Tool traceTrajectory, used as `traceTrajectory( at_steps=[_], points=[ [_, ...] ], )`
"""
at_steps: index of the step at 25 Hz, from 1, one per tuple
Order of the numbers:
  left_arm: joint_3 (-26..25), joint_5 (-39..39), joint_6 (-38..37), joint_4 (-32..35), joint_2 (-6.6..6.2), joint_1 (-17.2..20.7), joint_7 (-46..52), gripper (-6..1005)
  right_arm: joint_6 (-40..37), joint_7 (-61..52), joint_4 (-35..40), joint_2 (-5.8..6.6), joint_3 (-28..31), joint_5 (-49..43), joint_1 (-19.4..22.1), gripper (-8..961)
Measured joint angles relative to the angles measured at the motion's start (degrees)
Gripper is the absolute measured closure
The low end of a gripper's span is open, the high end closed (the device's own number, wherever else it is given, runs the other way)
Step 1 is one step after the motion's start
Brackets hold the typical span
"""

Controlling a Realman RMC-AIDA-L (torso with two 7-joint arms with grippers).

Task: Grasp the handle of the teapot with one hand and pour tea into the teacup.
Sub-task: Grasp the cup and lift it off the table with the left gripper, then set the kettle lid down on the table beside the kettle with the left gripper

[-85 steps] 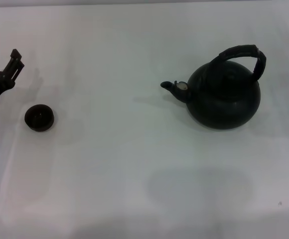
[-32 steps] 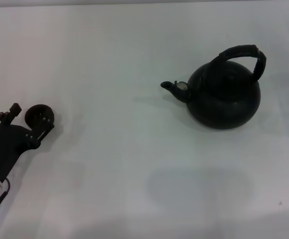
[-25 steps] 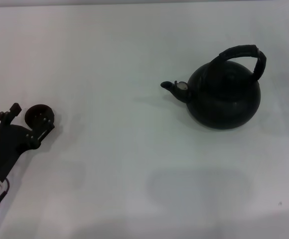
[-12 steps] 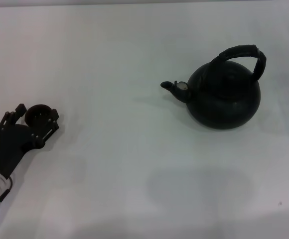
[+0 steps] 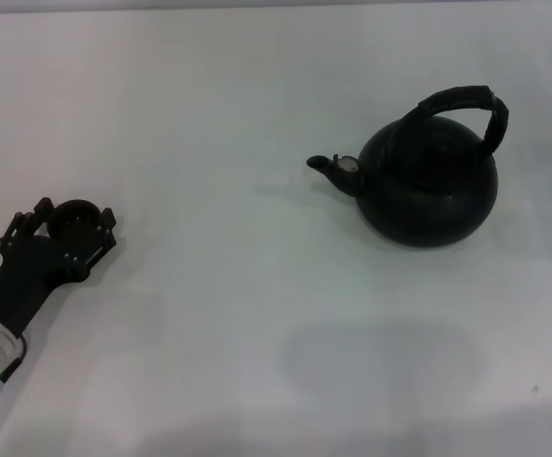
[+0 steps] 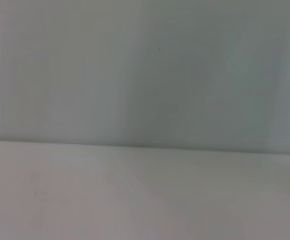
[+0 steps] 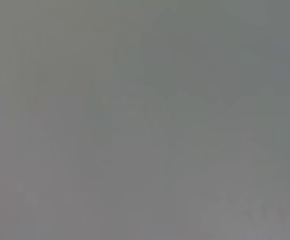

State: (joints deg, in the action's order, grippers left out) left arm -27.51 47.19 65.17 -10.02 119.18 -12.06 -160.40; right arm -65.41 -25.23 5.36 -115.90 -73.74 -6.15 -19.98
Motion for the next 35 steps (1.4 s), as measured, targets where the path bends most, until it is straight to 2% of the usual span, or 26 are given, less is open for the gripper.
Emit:
traceTrajectory(
  at_steps=[11, 23, 28, 35],
  points=[
    [0.0, -0.49, -1.09, 0.0, -0.09, -0.8, 0.22, 125, -0.25, -1.04, 0.0, -0.02, 0.0, 0.11, 0.09, 124],
    [0.0, -0.53, -1.08, 0.0, -0.12, -0.86, 0.15, 187, -0.25, -1.23, 0.0, 0.07, 0.0, 0.69, 0.38, 124],
    [0.0, -0.53, -0.72, 0.0, -0.09, -0.95, 0.15, 296, -0.25, -1.23, 0.0, 0.07, 0.0, 0.71, 0.27, 124],
    [0.35, -1.39, 0.6, -1.09, 0.04, -2.8, 0.14, 296, -0.24, -1.23, 0.0, 0.07, 0.0, 0.71, 0.02, 124]
  ],
)
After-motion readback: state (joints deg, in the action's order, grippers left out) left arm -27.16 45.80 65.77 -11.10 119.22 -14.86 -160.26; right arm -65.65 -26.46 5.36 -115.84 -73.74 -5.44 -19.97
